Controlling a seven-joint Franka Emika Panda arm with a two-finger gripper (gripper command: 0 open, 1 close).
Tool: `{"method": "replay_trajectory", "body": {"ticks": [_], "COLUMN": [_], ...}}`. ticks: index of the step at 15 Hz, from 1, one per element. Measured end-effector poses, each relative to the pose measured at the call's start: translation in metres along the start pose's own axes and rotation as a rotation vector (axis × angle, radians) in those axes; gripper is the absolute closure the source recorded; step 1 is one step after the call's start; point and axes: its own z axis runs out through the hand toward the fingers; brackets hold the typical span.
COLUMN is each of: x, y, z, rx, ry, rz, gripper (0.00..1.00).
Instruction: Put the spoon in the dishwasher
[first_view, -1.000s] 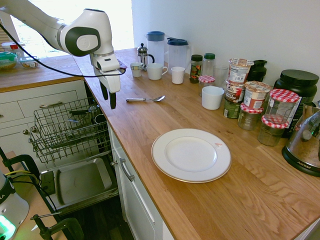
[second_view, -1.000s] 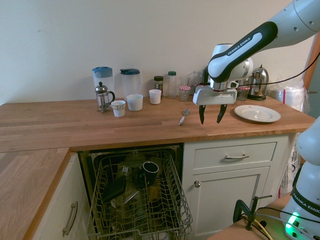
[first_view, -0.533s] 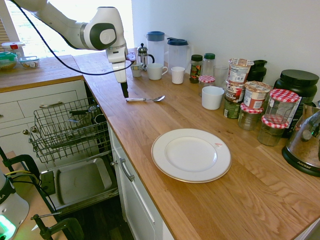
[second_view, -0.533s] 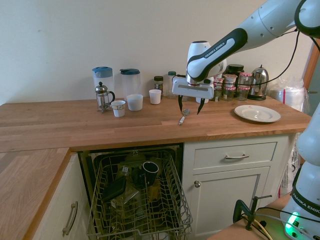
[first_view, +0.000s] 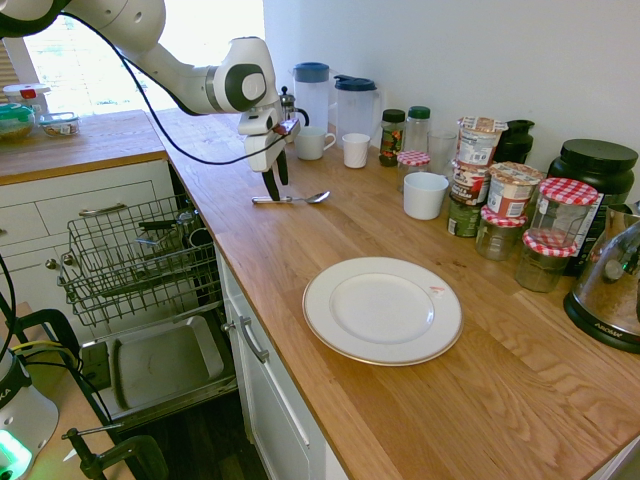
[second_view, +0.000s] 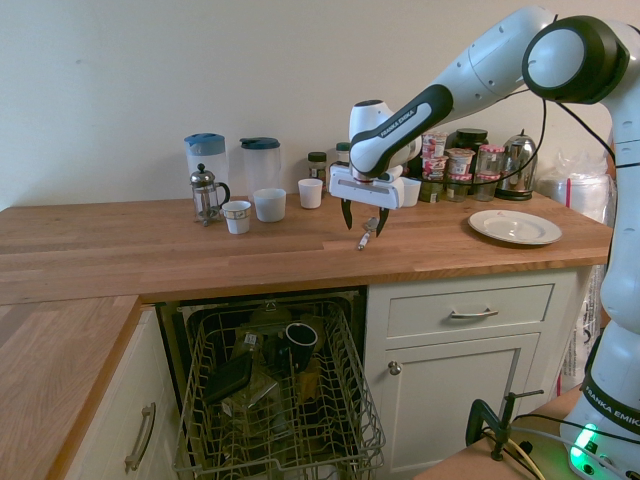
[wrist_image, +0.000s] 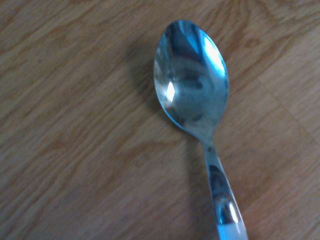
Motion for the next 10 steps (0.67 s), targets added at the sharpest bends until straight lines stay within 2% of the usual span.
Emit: {"method": "replay_trajectory", "body": {"ticks": [6, 7, 10], "x": [0.009, 0.009, 0.007], "y": [-0.021, -0.024, -0.028], "z": [0.014, 0.017, 0.02], "rx": [-0.02, -0.024, -0.032], "ry": [0.023, 0.023, 0.021], "rz": [0.034, 0.038, 0.044], "gripper": [0.0, 1.0, 1.0]}}
